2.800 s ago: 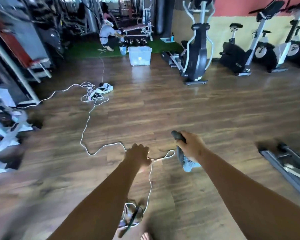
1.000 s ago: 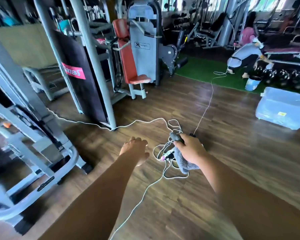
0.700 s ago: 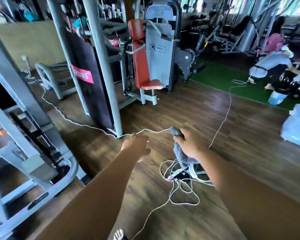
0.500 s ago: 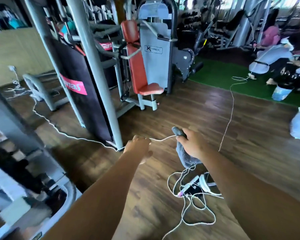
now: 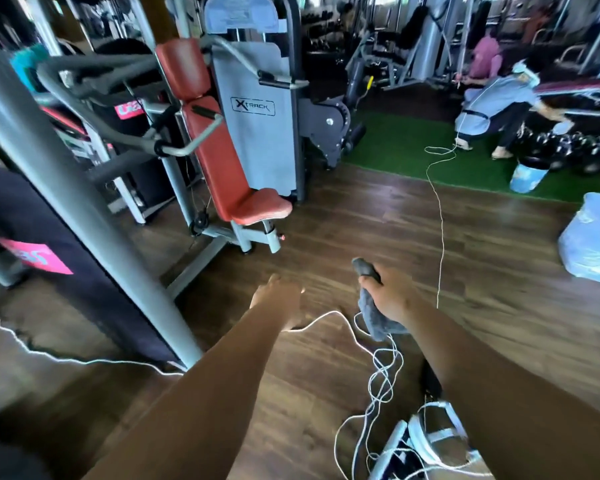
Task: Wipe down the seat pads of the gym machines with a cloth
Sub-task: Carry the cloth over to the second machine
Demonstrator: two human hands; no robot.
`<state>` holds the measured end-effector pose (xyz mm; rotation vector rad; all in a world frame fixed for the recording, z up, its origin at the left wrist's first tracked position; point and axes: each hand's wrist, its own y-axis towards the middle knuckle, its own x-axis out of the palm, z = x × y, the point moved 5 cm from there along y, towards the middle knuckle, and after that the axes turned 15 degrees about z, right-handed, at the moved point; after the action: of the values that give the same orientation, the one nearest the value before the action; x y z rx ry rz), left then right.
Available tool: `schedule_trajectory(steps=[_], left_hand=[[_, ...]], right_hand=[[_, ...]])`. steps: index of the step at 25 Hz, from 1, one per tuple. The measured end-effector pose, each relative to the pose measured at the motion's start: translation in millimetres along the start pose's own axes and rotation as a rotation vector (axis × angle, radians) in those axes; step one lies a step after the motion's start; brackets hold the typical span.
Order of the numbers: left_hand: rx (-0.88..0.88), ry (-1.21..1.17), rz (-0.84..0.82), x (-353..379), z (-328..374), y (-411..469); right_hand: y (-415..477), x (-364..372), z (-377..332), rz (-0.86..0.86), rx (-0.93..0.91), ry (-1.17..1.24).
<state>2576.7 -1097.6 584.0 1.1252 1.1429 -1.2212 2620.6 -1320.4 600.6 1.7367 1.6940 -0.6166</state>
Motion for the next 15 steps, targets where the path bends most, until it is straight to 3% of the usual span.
schedule_trajectory(steps=[6,15], left_hand=[[0.025,-0.027,-0.005,2,-5,166],[0.022,-0.041,0.025,4,-75,443]], right_hand=[[160,6,0,0.046,0.011,-0.045],[427,88,-29,0.034,0.061,0.013]])
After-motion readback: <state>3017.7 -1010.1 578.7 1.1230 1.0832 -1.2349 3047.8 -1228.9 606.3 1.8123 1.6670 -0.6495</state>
